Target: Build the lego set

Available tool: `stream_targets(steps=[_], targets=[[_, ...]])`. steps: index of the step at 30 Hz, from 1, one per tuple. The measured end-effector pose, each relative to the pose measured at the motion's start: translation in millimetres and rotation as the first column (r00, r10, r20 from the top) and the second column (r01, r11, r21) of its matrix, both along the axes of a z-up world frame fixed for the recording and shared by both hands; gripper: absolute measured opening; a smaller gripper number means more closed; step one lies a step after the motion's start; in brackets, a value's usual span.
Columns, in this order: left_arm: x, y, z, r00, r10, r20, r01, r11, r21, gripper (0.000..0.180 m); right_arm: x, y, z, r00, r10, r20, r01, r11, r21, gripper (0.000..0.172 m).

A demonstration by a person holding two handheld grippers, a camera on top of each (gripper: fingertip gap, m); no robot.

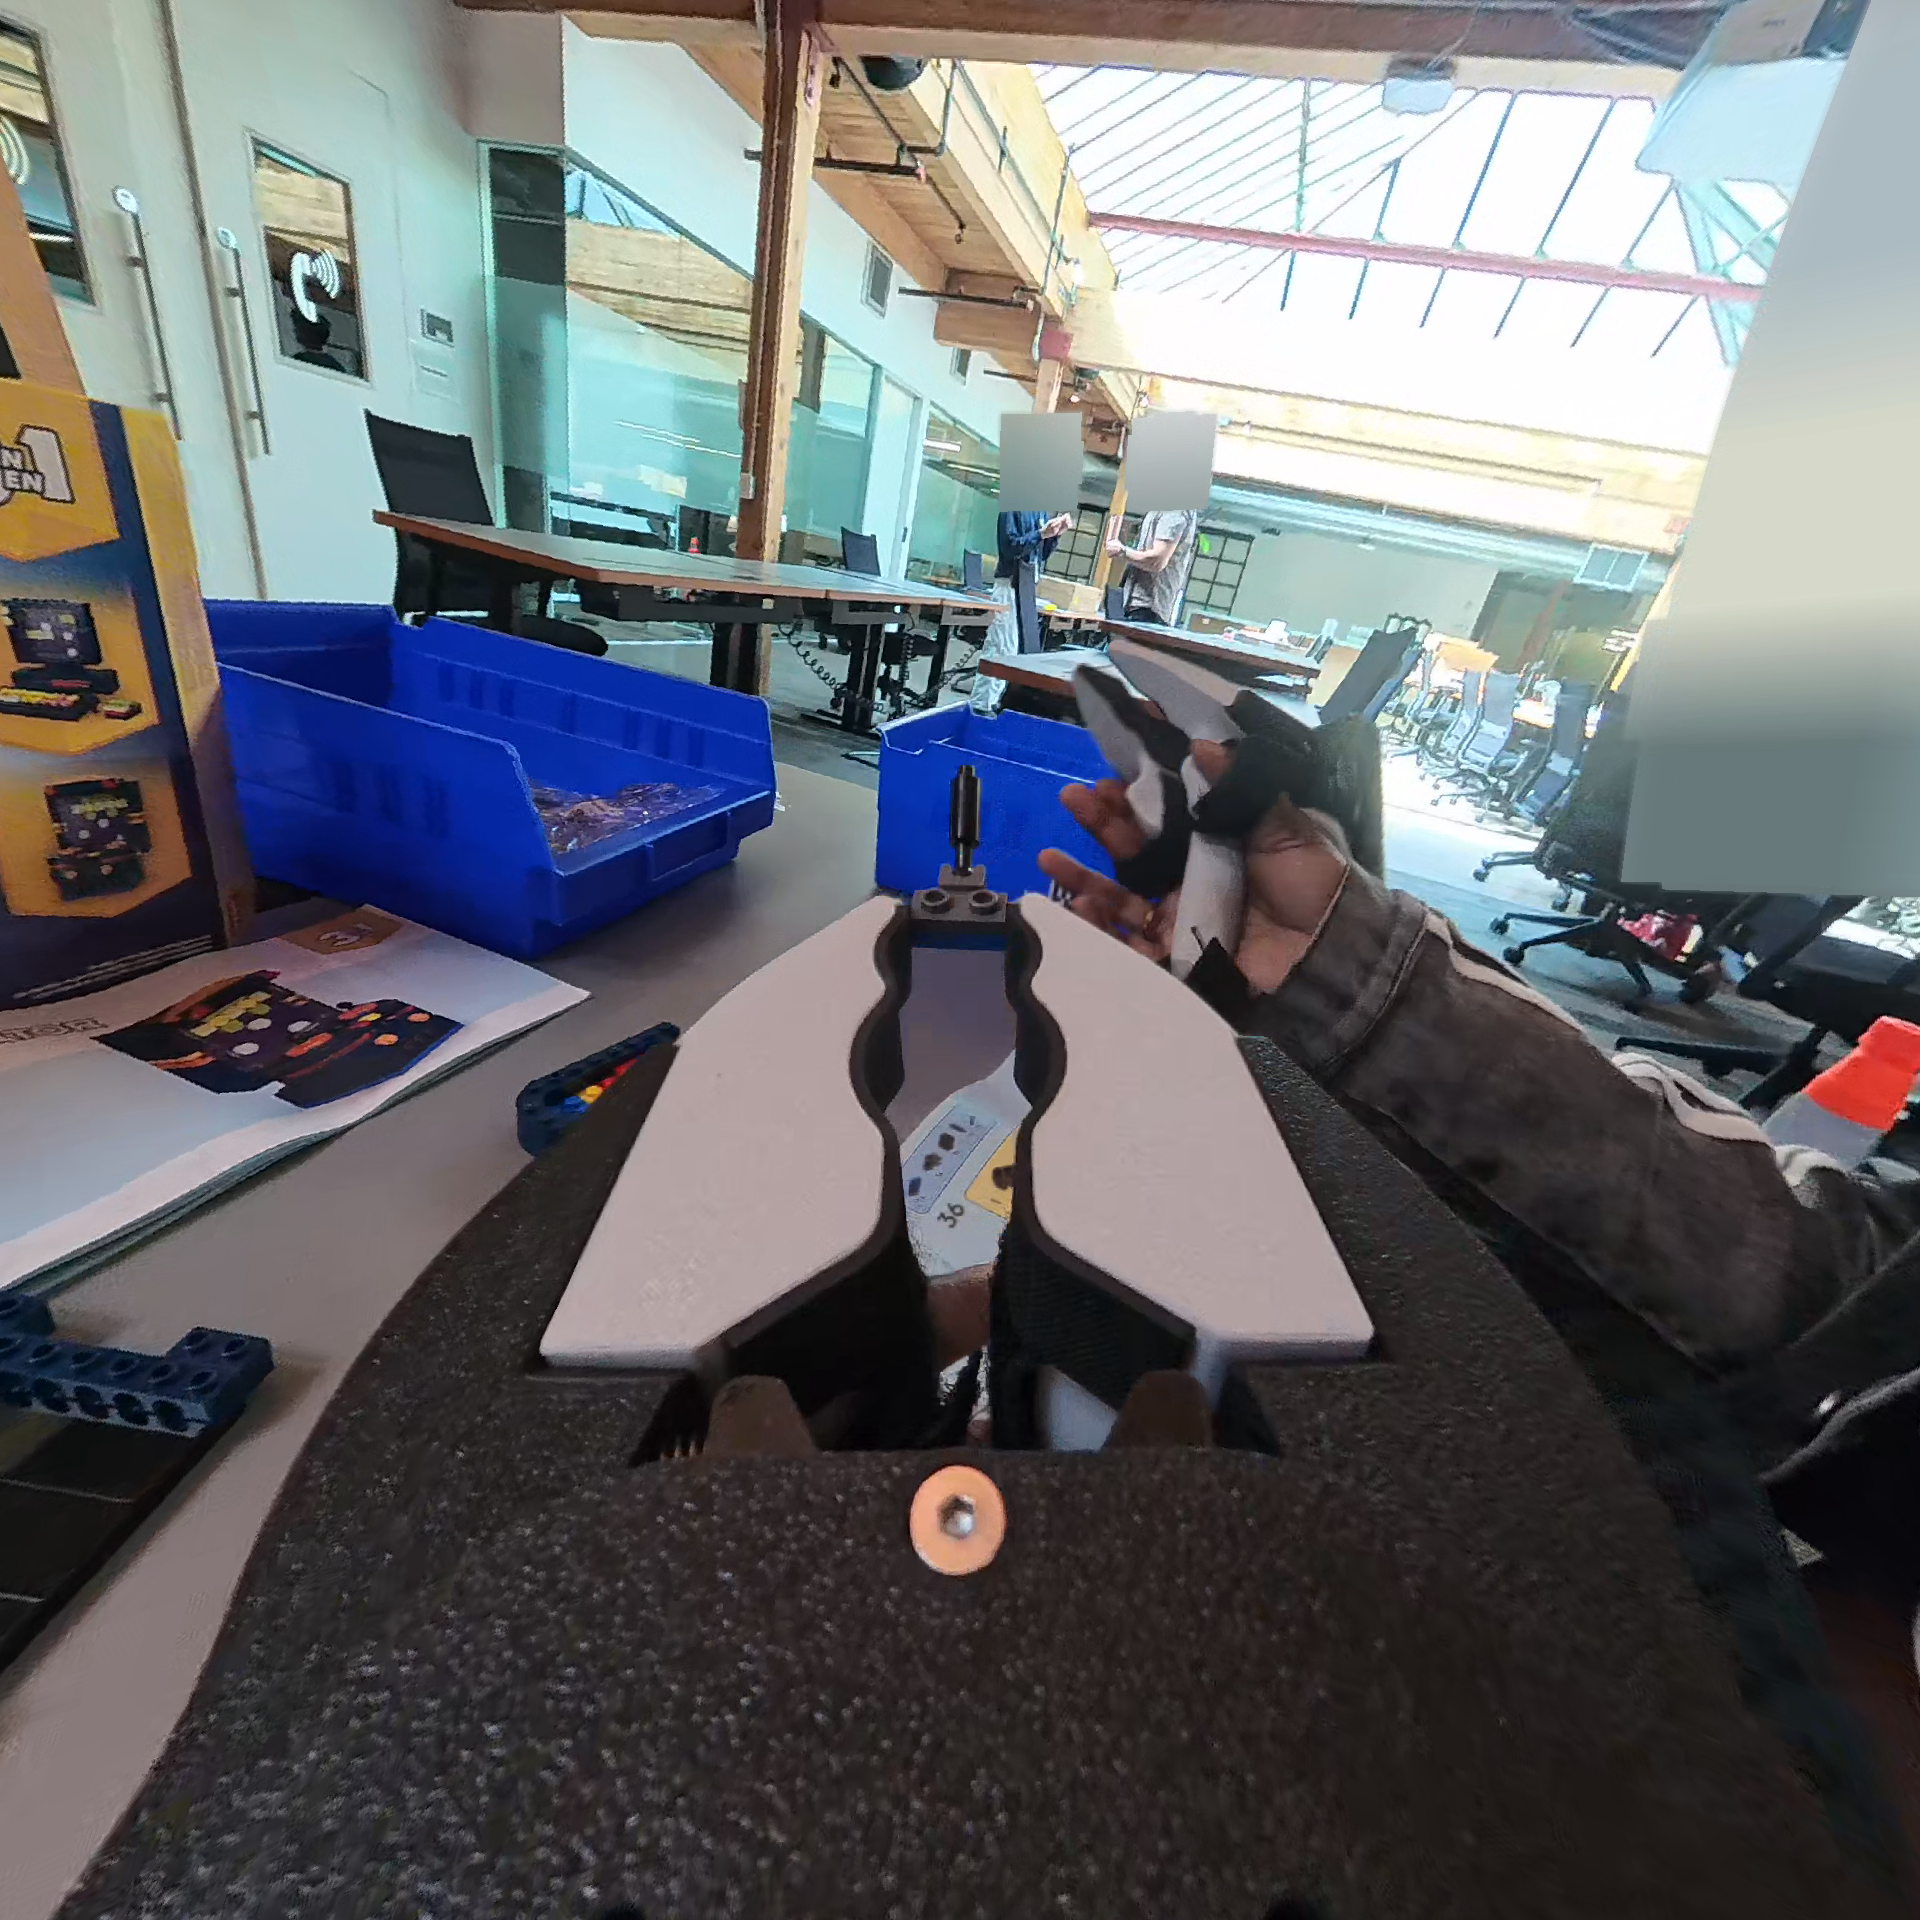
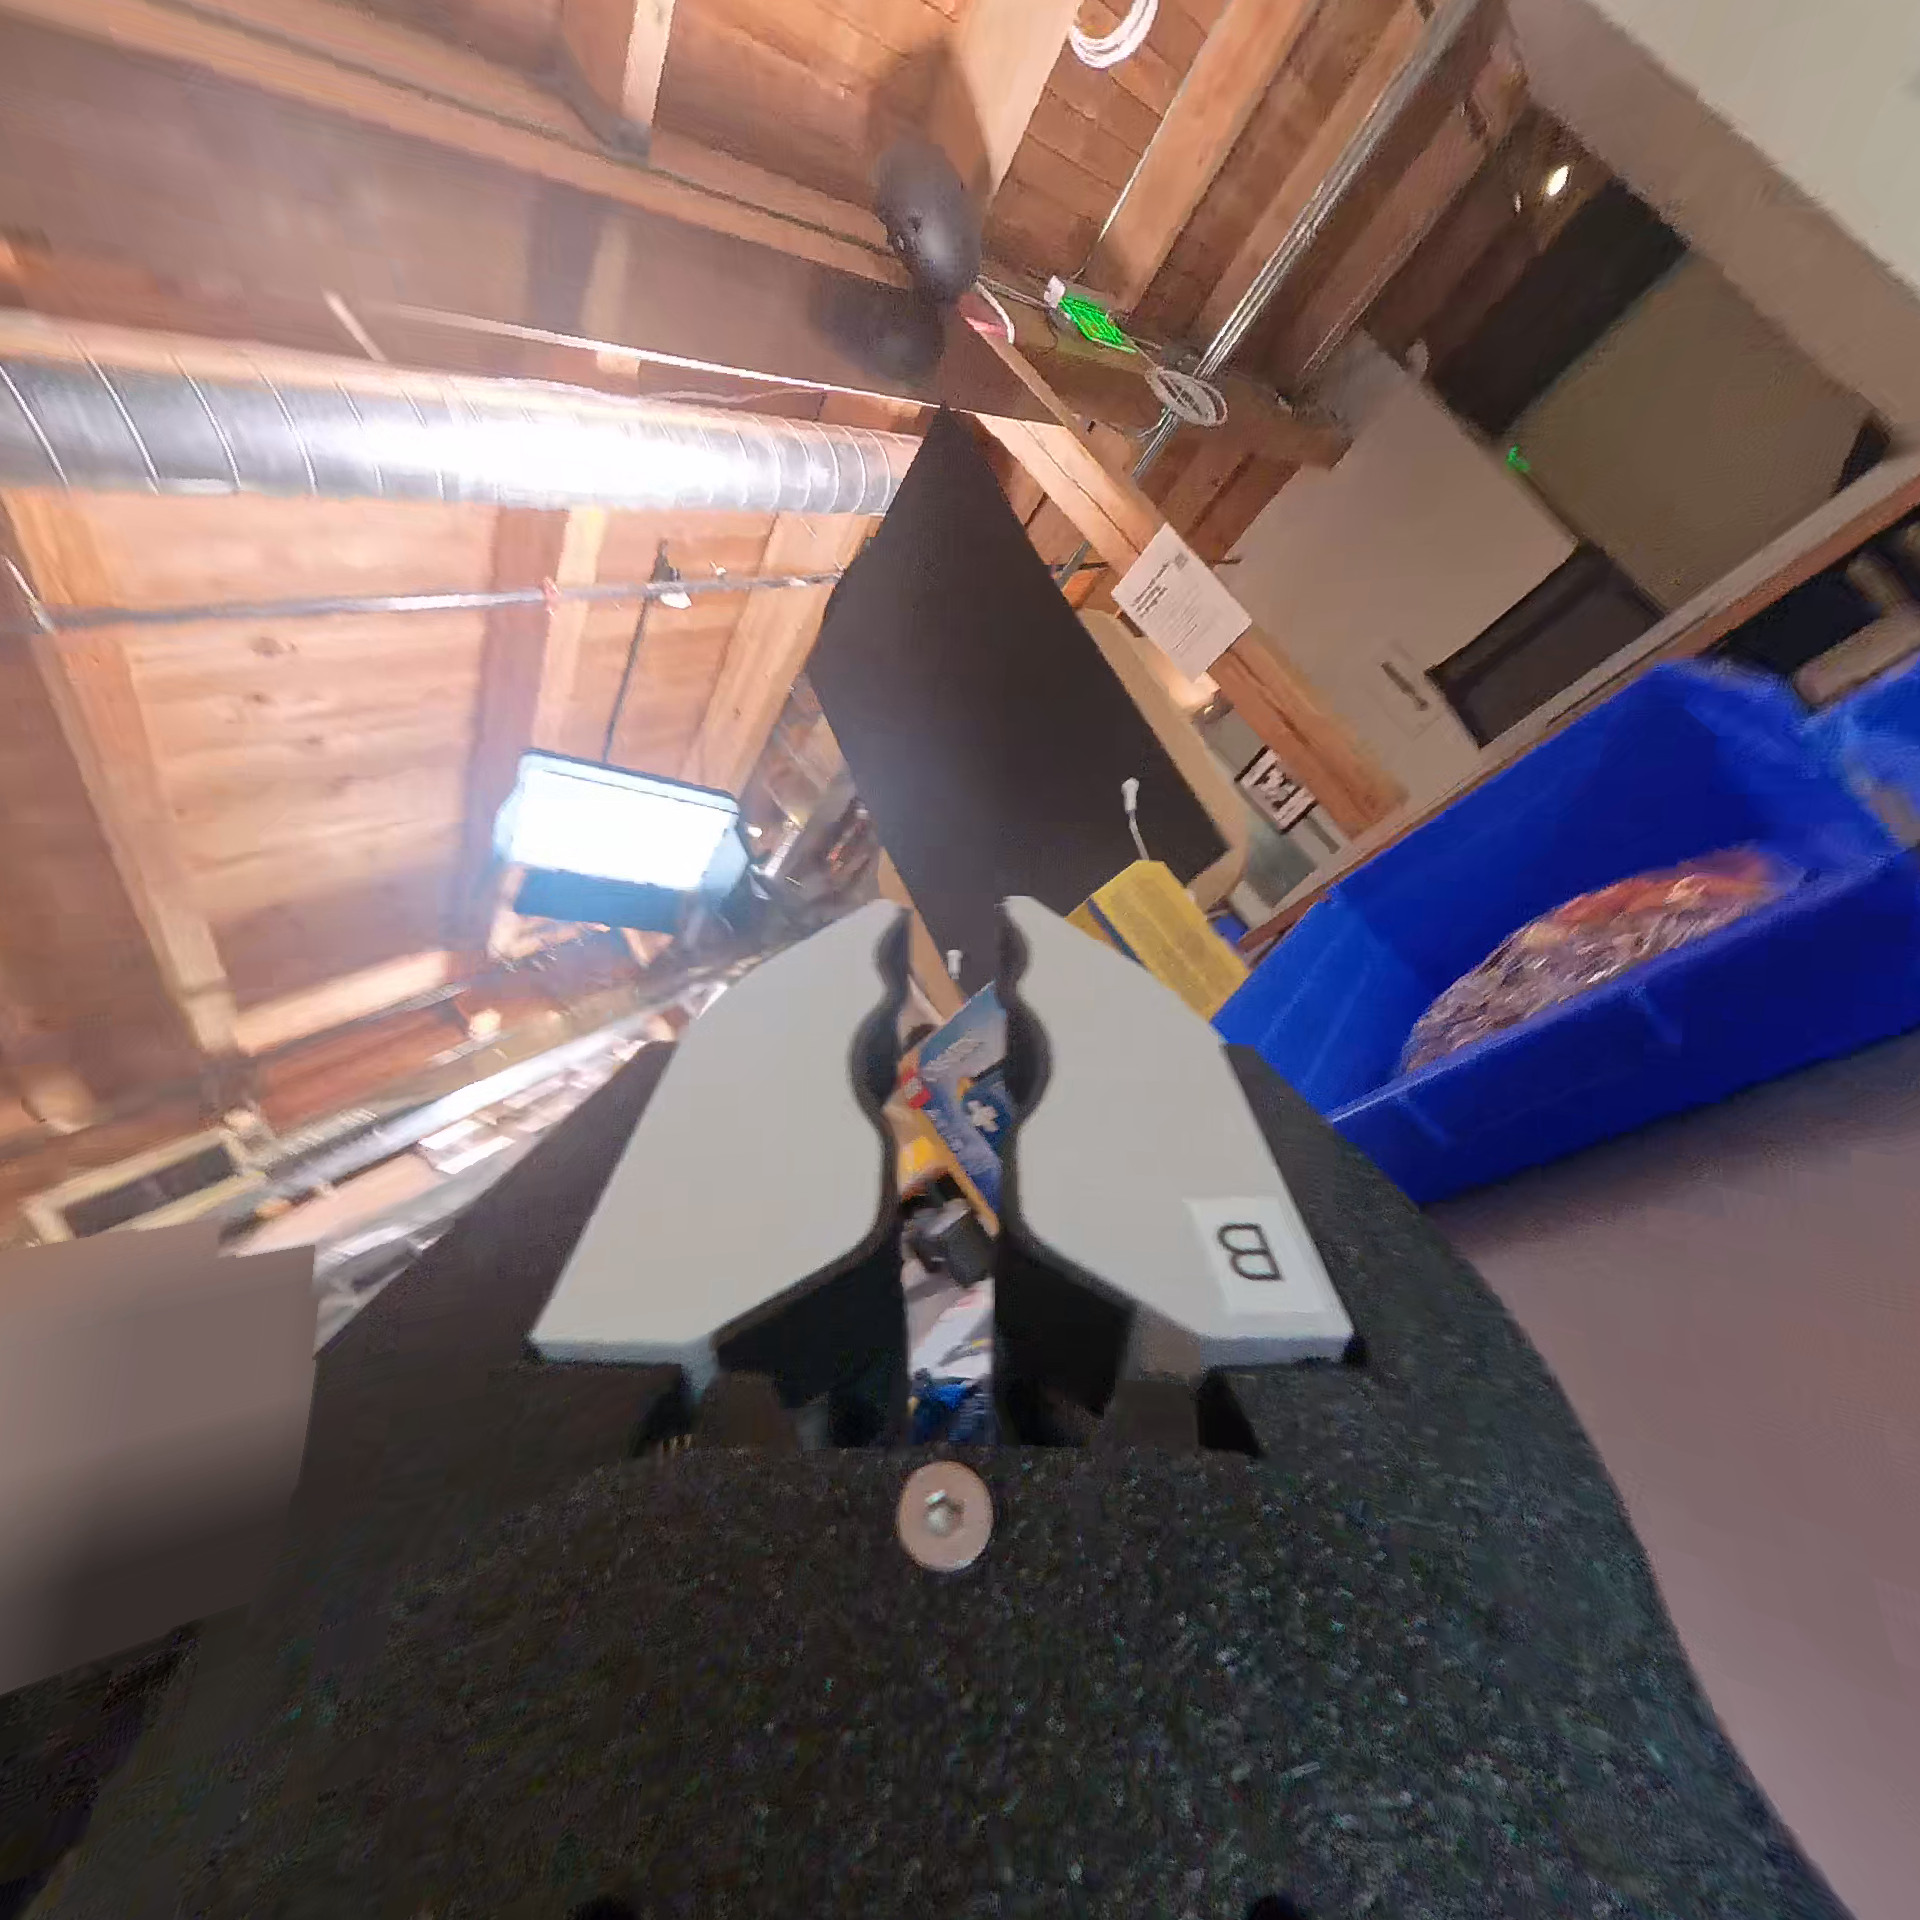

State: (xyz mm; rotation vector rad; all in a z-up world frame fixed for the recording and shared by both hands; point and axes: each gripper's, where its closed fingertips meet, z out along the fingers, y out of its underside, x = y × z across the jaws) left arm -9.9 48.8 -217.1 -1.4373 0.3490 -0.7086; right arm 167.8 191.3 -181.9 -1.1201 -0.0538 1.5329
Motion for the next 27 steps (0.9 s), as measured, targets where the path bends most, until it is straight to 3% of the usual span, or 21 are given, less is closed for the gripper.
stream_targets(steps=[2,6,9,13,20,27], targets=[[1.4,-0.3,-0.4,1.000,-0.004,-0.003,0.004,1.000,0.001,0.016,5.8,-2.1,5.3,0.988,-0.128,0.090,0.119,0.988,0.096,0.001],[-0.4,0.3,-0.4,1.000,-0.002,0.015,0.002,1.000,-0.010,0.016,6.2,-7.7,12.1,0.937,-0.288,0.196,0.239,0.941,0.240,0.005],[-2.1,-0.1,1.4,1.000,0.003,0.019,-0.003,1.000,-0.004,0.016,27.4,-10.6,23.2,0.923,-0.369,0.106,0.334,0.908,0.252,0.006],[-1.6,0.2,0.7,1.000,0.004,0.015,-0.004,1.000,-0.005,0.017,71.1,-16.5,37.0,0.815,-0.580,-0.005,0.557,0.779,0.289,0.005],[-2.0,0.9,-0.7,1.000,0.008,0.012,-0.008,1.000,-0.012,0.017,84.2,-13.2,30.0,0.855,-0.504,-0.126,0.518,0.844,0.140,0.009],[-1.2,1.4,-2.7,1.000,0.005,0.006,-0.005,1.000,-0.019,0.017,78.9,-11.9,28.0,0.872,-0.474,-0.121,0.487,0.865,0.124,0.012]])
